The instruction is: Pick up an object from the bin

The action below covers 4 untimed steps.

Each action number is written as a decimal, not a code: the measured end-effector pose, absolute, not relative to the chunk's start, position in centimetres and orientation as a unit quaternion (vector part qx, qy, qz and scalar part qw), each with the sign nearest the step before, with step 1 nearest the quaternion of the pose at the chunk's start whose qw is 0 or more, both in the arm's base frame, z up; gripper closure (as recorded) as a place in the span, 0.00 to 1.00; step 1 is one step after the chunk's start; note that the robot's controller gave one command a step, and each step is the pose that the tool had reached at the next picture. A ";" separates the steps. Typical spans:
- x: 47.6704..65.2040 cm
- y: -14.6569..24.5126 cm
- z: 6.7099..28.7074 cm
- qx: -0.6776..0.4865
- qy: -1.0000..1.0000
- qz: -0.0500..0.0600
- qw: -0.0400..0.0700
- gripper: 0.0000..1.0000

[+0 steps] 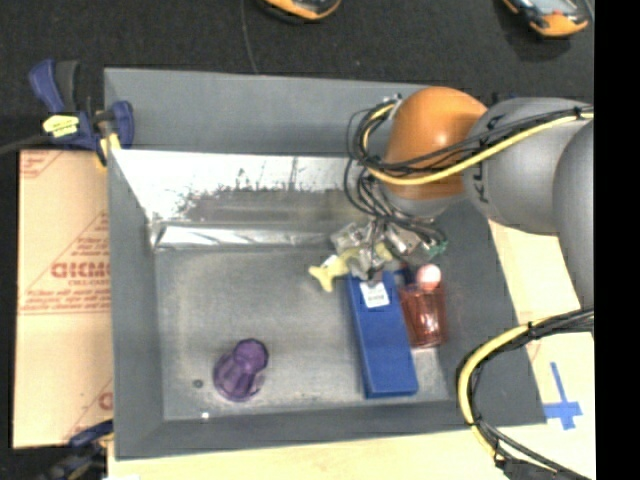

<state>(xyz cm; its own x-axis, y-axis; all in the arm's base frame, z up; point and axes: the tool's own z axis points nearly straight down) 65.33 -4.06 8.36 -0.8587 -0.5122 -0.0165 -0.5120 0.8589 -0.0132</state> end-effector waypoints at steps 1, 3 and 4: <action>65.1 -4.1 11.1 -0.265 0.964 -0.003 0.007 1.00; 65.4 -4.2 16.2 -0.263 0.965 -0.005 0.011 1.00; 65.4 -4.3 17.7 -0.262 0.965 -0.006 0.013 1.00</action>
Offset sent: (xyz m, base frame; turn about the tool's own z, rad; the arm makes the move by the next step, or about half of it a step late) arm -0.0023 -0.0003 0.0790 0.0005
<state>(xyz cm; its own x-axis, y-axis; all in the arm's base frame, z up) 65.44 -4.25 17.65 -0.8619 -0.5067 -0.0213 -0.5064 0.8621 -0.0173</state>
